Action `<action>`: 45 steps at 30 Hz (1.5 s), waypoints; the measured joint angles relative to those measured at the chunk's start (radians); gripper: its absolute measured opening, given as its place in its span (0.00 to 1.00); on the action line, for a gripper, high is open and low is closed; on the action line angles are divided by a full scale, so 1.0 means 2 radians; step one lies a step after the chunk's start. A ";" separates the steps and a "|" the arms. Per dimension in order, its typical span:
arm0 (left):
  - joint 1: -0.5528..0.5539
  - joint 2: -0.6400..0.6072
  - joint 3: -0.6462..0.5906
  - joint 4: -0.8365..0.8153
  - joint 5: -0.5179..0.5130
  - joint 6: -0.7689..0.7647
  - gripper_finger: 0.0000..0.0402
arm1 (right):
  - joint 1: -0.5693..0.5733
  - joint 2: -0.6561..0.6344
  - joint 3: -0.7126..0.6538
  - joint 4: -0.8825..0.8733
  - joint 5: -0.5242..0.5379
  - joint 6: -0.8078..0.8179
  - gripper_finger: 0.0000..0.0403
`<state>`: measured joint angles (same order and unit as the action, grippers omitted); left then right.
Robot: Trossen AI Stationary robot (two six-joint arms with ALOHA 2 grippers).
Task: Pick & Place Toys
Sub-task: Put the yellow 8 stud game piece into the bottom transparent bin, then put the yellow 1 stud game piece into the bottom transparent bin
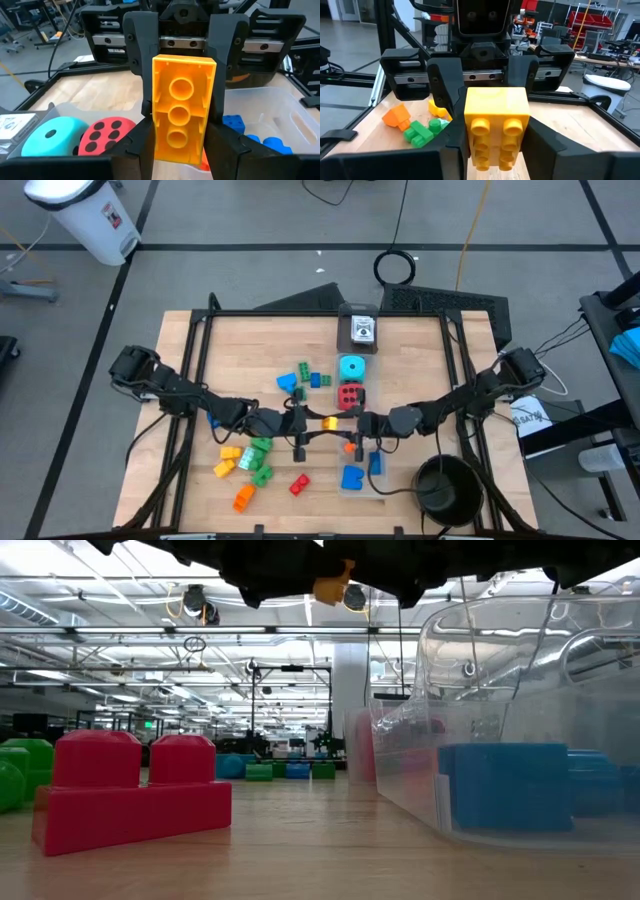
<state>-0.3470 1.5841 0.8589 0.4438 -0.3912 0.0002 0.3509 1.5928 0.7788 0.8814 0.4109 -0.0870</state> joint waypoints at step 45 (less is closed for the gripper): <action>0.005 -0.041 0.000 -0.157 0.050 -0.215 0.93 | 0.018 -0.096 0.001 -0.368 -0.207 0.156 0.66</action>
<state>-0.3365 1.5023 0.8587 0.1300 -0.2914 -0.4304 0.3878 1.4014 0.7799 0.1448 -0.0036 0.2241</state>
